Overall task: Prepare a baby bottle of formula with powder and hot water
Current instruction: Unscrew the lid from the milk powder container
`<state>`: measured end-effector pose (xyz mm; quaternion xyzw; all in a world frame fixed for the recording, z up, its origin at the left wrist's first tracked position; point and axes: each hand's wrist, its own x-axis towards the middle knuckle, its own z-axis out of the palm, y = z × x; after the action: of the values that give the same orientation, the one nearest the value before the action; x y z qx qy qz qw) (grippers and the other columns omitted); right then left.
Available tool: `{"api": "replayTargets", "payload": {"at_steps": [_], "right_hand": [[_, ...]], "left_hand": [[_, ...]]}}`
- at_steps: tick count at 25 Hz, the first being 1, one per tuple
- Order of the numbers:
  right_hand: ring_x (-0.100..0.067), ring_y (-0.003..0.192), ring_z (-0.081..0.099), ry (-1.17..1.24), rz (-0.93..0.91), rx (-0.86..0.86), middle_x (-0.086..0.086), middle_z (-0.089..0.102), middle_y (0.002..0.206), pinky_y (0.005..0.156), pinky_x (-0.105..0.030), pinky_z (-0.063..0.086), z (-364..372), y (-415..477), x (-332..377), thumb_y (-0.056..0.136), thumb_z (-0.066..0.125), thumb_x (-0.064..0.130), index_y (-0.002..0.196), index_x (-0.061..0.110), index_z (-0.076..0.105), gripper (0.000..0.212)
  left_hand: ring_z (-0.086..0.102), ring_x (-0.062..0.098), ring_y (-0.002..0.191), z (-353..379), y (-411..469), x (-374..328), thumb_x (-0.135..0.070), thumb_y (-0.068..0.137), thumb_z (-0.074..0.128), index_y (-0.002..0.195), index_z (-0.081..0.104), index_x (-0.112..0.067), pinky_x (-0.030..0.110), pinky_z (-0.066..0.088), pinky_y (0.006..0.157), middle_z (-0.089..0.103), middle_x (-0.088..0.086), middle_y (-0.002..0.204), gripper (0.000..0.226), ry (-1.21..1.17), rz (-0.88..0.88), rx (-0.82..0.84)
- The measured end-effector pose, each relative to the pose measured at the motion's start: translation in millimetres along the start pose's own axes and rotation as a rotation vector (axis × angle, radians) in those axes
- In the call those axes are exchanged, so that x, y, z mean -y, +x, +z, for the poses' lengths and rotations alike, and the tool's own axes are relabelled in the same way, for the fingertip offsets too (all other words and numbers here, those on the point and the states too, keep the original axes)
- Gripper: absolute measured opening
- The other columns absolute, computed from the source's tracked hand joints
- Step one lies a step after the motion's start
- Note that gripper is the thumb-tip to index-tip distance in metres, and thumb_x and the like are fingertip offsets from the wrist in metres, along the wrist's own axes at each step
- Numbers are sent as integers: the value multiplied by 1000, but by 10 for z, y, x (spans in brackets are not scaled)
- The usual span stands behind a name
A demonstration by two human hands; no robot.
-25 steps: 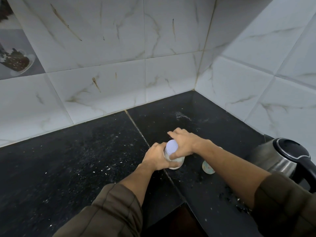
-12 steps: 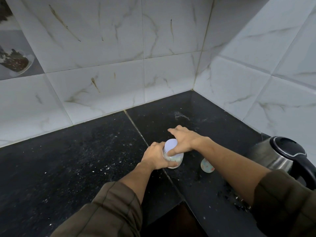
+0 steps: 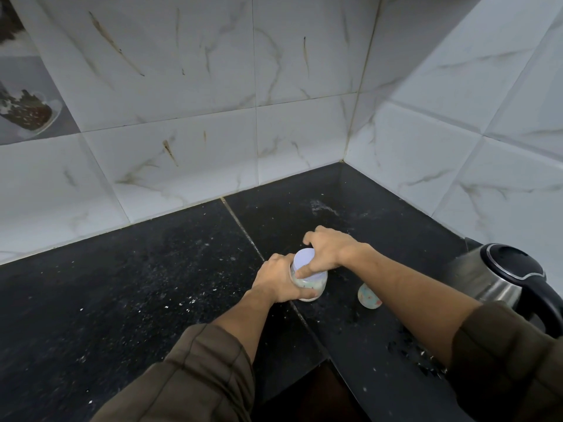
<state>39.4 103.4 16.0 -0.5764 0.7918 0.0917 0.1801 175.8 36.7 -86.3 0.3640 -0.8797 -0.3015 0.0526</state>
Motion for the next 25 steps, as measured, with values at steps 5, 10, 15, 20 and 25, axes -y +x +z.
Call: {"api": "replayTargets", "payload": {"at_steps": [5, 10, 15, 20, 25], "right_hand": [[-27, 123, 52, -3, -117, 62, 2, 52, 132, 96, -46, 51, -48, -28, -42, 76, 83, 19, 138, 36, 59, 68], [-24, 117, 56, 43, 14, -13, 2, 55, 131, 95, -46, 54, 15, -17, -34, 70, 83, 61, 137, 25, 55, 81], [-27, 123, 51, 7, -125, 54, 3, 53, 133, 97, -48, 52, -26, -42, -50, 76, 82, 21, 138, 37, 58, 68], [-25, 121, 54, 8, 4, -55, -1, 50, 135, 98, -44, 47, 35, -5, -5, 74, 78, 63, 141, 26, 52, 81], [-25, 122, 51, -38, -116, 5, 2, 52, 131, 104, -47, 44, -4, -25, 5, 76, 84, 29, 136, 36, 60, 64]], "left_hand": [[53, 12, 109, 2, 4, 10, -70, 49, 79, 127, 57, -36, 37, 52, 94, 59, -7, 112, 88, -10, 11, -15], [51, 12, 111, -2, -2, -1, -68, 52, 79, 120, 60, -34, 37, 52, 93, 60, -8, 108, 78, 6, 12, -8], [53, 12, 108, 4, 12, 17, -71, 47, 78, 125, 56, -38, 36, 52, 93, 57, -7, 112, 89, -13, 4, -7], [52, 12, 110, 4, 6, 9, -70, 50, 78, 118, 59, -34, 37, 52, 92, 59, -7, 110, 80, 7, 4, -5], [54, 12, 105, -1, 12, 11, -73, 45, 76, 119, 58, -35, 37, 53, 92, 59, -8, 109, 85, -2, 8, -9]]}}
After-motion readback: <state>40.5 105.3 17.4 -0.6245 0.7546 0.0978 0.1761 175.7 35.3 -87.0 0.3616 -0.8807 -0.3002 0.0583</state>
